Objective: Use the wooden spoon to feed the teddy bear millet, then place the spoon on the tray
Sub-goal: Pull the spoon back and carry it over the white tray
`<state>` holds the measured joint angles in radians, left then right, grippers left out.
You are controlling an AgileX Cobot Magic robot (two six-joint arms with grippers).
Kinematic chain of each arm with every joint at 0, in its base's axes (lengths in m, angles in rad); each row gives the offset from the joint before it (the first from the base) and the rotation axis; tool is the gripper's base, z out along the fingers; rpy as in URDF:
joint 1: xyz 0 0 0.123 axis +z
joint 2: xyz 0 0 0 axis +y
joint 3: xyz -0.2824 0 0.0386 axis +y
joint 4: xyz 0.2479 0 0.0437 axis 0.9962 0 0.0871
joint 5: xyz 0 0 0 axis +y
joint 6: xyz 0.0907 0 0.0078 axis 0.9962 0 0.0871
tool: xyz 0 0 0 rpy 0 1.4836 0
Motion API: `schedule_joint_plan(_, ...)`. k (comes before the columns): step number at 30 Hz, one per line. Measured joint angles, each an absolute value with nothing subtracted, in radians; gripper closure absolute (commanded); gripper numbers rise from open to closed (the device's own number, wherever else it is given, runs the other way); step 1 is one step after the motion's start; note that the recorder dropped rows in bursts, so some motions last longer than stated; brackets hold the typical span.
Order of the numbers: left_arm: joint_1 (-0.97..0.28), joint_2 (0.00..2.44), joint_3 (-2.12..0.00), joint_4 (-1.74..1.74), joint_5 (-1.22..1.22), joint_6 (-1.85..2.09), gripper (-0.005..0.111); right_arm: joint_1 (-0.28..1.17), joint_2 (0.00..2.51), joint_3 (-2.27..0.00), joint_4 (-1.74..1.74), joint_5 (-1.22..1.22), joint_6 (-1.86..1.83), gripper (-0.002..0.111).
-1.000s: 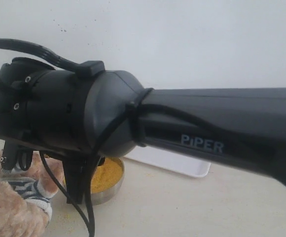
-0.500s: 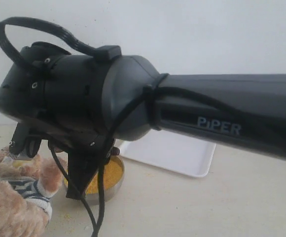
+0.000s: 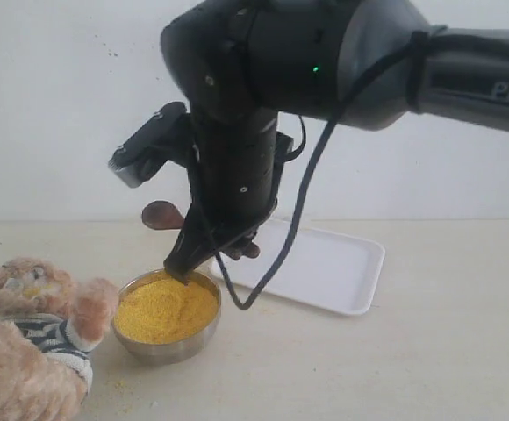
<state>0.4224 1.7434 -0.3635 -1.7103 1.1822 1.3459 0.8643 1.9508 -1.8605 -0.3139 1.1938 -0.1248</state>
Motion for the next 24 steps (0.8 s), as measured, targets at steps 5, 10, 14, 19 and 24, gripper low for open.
schedule_joint_plan(5,0.422,1.743,-0.364,-1.71,1.182,1.346,0.103,0.785,1.914,-1.861,-0.221,1.214,-0.207,0.108)
schedule_joint_plan(10,0.422,1.743,-0.364,-1.72,1.182,1.346,0.103,0.707,1.914,-1.852,-0.208,1.219,-0.232,0.108)
schedule_joint_plan(14,0.422,1.743,-0.364,-1.72,1.182,1.35,0.103,0.655,1.914,-1.853,-0.169,1.223,-0.232,0.108)
schedule_joint_plan(19,0.422,1.743,-0.364,-1.72,1.182,1.354,0.103,0.6,1.914,-1.85,-0.14,1.223,-0.232,0.108)
schedule_joint_plan(24,0.422,1.743,-0.364,-1.72,1.182,1.354,0.103,0.541,1.914,-1.85,-0.122,1.223,-0.218,0.108)
